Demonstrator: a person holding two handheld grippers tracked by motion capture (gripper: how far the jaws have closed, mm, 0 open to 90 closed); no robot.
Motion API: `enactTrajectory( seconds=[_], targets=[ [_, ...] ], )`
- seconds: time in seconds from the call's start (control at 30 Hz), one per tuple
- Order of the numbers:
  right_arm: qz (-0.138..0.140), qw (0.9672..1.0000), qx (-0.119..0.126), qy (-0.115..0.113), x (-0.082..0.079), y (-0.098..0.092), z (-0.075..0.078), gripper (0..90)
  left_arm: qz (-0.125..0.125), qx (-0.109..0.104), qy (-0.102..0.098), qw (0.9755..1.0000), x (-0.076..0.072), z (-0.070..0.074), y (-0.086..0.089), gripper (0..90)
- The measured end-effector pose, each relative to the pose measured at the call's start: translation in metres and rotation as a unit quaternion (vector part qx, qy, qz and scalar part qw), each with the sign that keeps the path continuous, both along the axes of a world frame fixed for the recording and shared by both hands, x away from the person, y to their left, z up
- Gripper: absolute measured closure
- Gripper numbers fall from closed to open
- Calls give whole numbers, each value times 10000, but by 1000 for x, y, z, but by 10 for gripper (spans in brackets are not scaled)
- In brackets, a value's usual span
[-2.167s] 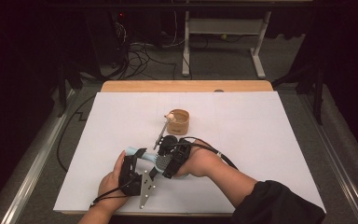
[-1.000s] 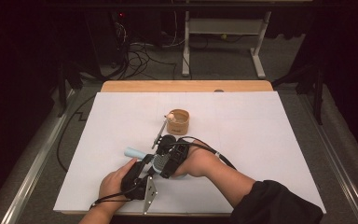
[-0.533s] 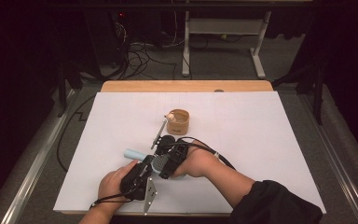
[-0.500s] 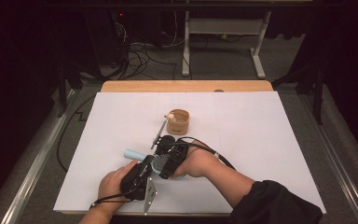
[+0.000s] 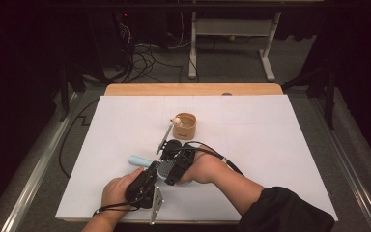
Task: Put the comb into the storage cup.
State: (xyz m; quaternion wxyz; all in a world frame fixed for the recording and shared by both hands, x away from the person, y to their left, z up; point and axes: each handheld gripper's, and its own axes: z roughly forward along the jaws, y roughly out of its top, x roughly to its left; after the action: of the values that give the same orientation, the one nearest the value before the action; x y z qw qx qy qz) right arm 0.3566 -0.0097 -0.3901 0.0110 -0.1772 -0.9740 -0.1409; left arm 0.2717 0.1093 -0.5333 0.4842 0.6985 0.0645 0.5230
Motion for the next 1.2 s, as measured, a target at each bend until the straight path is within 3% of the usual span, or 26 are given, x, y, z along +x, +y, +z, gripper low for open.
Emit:
enactTrajectory(
  seconds=[0.13,0.47,0.77,0.8,0.87,0.97,1.0,1.03,1.1,1.2],
  targets=[
    [0,10000,-35,-2,0,0,0,204,7,32,-30,10000,0,-1,0,751],
    [2,10000,-36,-15,-1,-1,1,204,3,-124,4,9999,-1,1,-2,741],
    [-40,10000,-28,40,0,0,2,203,45,14,43,10000,-1,-1,-2,765],
    [-46,10000,-24,31,0,1,2,203,112,104,8,9999,-1,0,-1,766],
    [-71,10000,12,25,0,1,2,203,70,-7,28,10000,0,-1,-2,767],
    [-64,10000,-1,34,1,1,3,202,114,86,-2,9999,0,-1,-2,768],
    [-68,10000,0,40,1,1,2,202,400,686,-127,9968,-1,4,5,768],
    [-62,10000,0,48,1,1,2,202,592,1110,-116,9920,-4,8,9,769],
    [-51,10000,-16,72,2,1,2,202,372,665,-126,9970,-2,4,4,770],
    [-59,10000,-7,69,2,1,2,201,421,766,-153,9961,-1,5,5,770]
  ],
)
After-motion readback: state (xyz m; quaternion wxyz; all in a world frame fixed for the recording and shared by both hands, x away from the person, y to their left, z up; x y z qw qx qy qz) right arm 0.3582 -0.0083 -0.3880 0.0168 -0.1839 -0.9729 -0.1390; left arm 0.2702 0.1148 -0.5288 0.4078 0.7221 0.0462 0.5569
